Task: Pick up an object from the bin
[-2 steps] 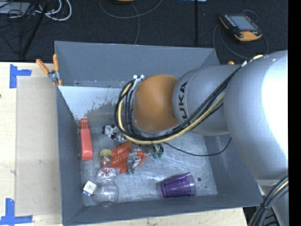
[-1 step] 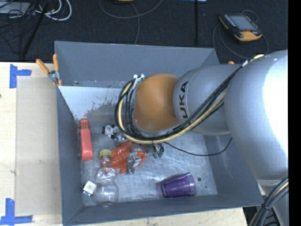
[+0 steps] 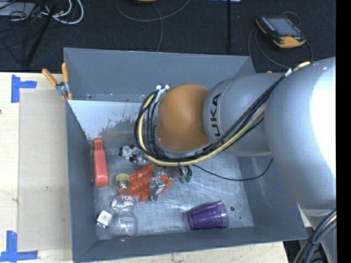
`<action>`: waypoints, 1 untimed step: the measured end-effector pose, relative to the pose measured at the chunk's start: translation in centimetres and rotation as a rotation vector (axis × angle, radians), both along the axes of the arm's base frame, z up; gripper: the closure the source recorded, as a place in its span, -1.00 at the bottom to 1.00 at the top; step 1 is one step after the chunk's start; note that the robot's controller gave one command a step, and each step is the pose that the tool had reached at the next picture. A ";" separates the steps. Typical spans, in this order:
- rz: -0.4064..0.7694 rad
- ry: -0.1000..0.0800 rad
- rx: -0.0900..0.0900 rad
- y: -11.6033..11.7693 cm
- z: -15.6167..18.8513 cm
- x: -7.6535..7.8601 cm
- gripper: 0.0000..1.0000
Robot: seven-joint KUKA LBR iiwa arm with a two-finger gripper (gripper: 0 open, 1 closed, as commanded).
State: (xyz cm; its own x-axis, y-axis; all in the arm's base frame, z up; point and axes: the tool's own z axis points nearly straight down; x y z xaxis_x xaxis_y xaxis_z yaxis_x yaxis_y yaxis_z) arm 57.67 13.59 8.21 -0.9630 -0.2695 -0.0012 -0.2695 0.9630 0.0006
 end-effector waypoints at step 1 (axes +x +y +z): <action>0.000 0.000 0.000 0.0 0.5 0.0 1.00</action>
Offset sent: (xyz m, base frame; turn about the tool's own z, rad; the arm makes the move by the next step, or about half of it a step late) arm 0.0001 -0.0001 0.0192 0.0000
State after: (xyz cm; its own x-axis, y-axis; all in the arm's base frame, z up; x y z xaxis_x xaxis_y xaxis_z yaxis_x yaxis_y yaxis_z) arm 57.67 13.59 8.67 -0.9630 -0.2695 -0.0010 -0.2695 0.9630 0.0005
